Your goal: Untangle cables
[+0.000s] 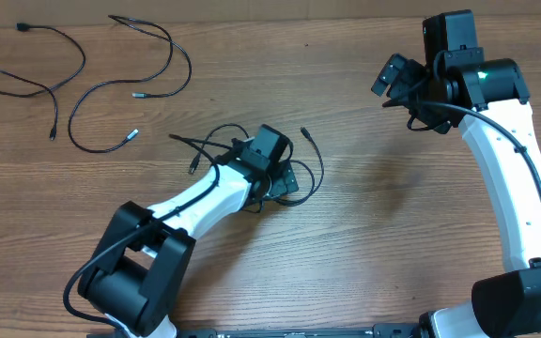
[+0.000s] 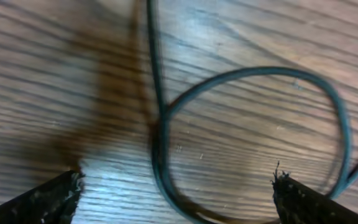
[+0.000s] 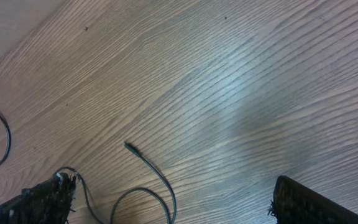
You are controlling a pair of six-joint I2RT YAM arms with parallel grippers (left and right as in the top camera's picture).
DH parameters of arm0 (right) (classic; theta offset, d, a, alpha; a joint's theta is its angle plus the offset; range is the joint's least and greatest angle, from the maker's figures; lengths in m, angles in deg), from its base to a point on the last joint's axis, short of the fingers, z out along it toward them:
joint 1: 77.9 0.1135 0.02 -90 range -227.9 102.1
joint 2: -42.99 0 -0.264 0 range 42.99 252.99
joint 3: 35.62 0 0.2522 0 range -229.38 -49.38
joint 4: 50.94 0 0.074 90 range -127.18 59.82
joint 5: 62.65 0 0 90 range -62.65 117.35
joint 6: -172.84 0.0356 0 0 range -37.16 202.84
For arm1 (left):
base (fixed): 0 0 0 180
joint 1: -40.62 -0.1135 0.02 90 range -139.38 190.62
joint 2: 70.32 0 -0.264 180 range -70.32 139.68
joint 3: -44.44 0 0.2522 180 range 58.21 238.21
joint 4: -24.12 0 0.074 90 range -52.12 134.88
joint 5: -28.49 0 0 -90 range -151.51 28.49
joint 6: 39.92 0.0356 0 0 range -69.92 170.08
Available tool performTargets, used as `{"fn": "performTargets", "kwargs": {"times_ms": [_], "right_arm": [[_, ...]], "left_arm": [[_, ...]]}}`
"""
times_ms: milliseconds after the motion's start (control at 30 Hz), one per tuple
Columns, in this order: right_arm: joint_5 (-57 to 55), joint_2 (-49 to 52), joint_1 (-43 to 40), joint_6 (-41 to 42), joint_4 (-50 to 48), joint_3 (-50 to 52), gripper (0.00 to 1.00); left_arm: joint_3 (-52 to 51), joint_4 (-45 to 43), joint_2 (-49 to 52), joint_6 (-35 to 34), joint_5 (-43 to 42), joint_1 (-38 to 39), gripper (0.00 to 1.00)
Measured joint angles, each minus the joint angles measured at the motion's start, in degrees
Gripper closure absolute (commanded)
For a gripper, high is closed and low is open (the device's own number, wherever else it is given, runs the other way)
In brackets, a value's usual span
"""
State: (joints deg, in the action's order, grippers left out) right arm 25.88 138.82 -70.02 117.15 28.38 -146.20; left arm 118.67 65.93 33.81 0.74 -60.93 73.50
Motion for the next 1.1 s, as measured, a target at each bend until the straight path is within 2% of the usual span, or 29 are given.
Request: {"fn": "performTargets", "kwargs": {"times_ms": [133,333,400,467,633,733,833,900,1000,1100], "right_arm": [[0.0,0.0,0.0,0.0,0.0,0.0,0.00],[0.0,0.0,0.0,0.0,0.0,0.0,0.00],[0.0,0.0,0.0,0.0,0.0,0.0,0.00],[0.0,0.0,0.0,0.0,0.0,0.0,0.00],[0.0,0.0,0.0,0.0,0.0,0.0,0.00],[0.0,0.0,0.0,0.0,0.0,0.0,0.00],[0.0,0.0,0.0,0.0,0.0,0.0,0.00],[0.0,0.0,0.0,0.0,0.0,0.0,0.00],[0.0,0.0,0.0,0.1,0.0,0.0,0.00],[0.0,0.0,0.0,0.0,0.0,0.0,0.00]], "left_arm": [[0.0,0.0,0.2,0.0,1.7,1.1,0.30],[0.0,0.0,1.0,2.6,3.8,1.3,0.38],[0.5,0.7,1.6,3.5,4.7,1.6,0.53],[1.3,1.9,2.3,4.9,5.3,1.6,0.96],[3.0,10.4,3.1,6.4,8.3,1.0,0.96],[2.7,20.8,2.4,4.5,11.3,-1.3,0.96],[0.3,33.2,-1.1,-1.0,16.5,-8.3,0.96],[-0.1,39.7,-11.0,-4.7,20.5,-14.9,0.96],[0.0,42.1,-23.7,-6.3,22.6,-22.0,0.96],[0.2,43.9,-35.7,-7.3,24.2,-34.5,0.96]]}}
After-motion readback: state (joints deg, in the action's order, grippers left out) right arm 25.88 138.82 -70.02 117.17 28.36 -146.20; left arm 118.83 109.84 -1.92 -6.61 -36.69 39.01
